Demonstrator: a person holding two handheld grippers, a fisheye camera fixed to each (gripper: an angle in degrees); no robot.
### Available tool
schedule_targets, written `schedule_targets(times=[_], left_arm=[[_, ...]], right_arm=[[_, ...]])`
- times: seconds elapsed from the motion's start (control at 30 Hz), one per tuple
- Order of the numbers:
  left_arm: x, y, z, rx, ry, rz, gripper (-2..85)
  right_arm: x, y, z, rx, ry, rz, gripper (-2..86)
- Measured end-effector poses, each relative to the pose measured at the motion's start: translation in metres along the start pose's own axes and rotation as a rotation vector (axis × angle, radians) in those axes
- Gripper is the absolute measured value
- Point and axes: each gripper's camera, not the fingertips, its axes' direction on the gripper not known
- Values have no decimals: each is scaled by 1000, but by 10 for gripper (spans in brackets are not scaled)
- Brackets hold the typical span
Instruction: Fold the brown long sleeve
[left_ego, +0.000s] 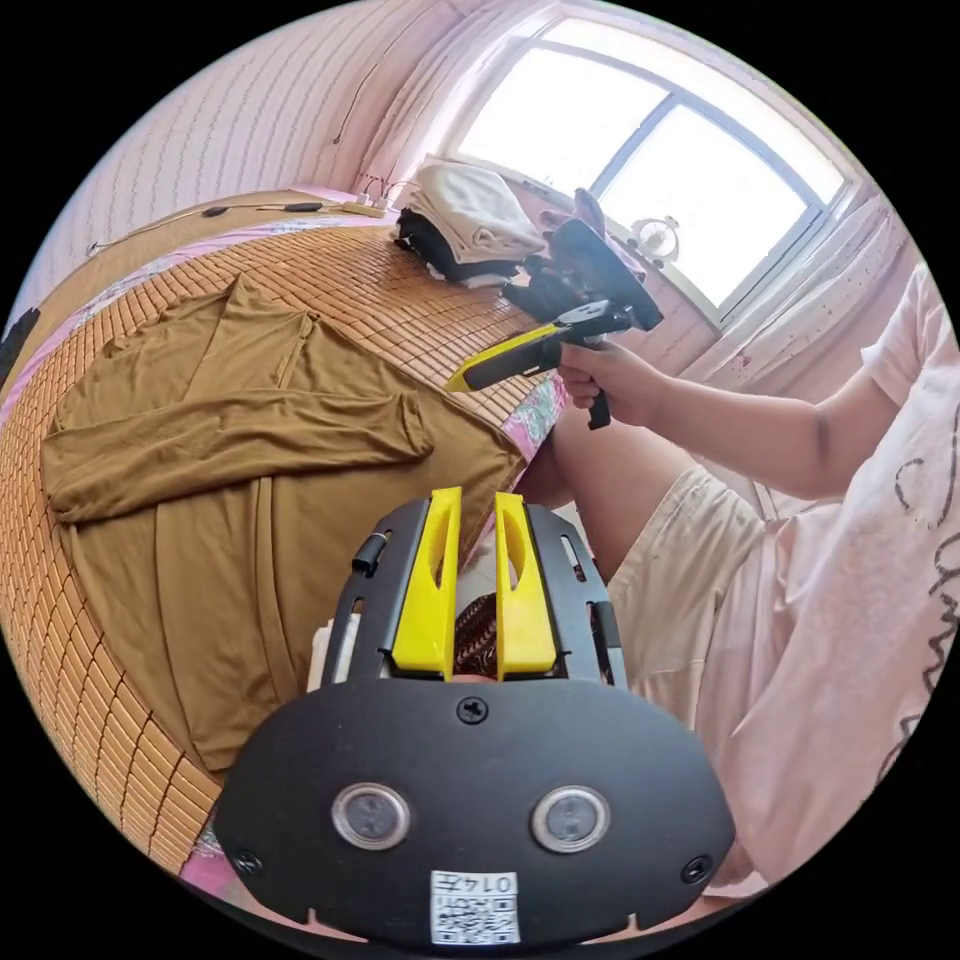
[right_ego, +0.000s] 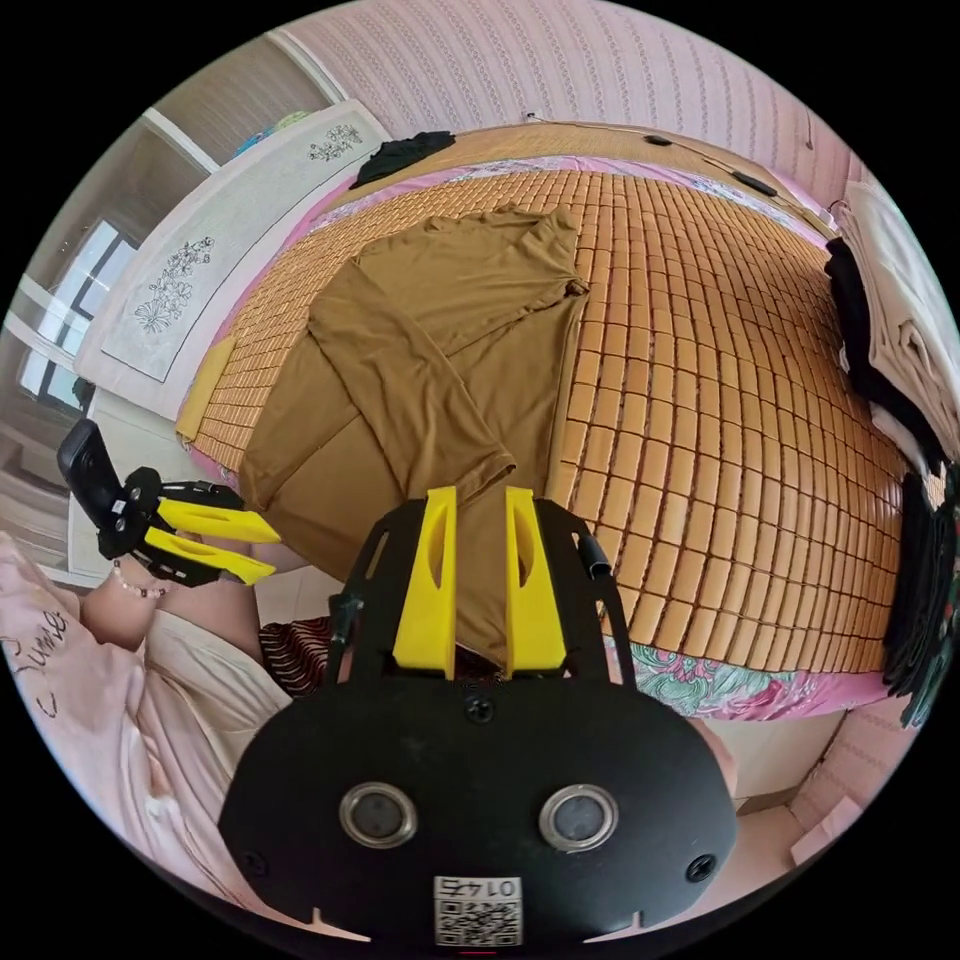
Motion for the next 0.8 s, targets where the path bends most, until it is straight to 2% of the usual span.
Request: schedule_targets(times=[0.2,0.3,0.4,0.5,0.63,0.8], left_arm=[[-6,-48,59,-44,-117,-5,72],[-10,-81,100,-95,-176,4,76],[-23,-95,141,-157,-247,-9,25],[-34,-99,144,-162,-193,-44,-5],[-12,-108,107,-24,-151,37,-9],[32,-111,87,112,-141,227,-10]], right_arm=[[22,-11,40,-9,22,33,68],[29,-13,51,-34,-8,34,23],[36,-11,42,-5,-49,19,10],[40,-6,12,83,-126,2,5],[42,15,-35,188,-104,-3,3],[69,33,-38,164,-108,95,4]])
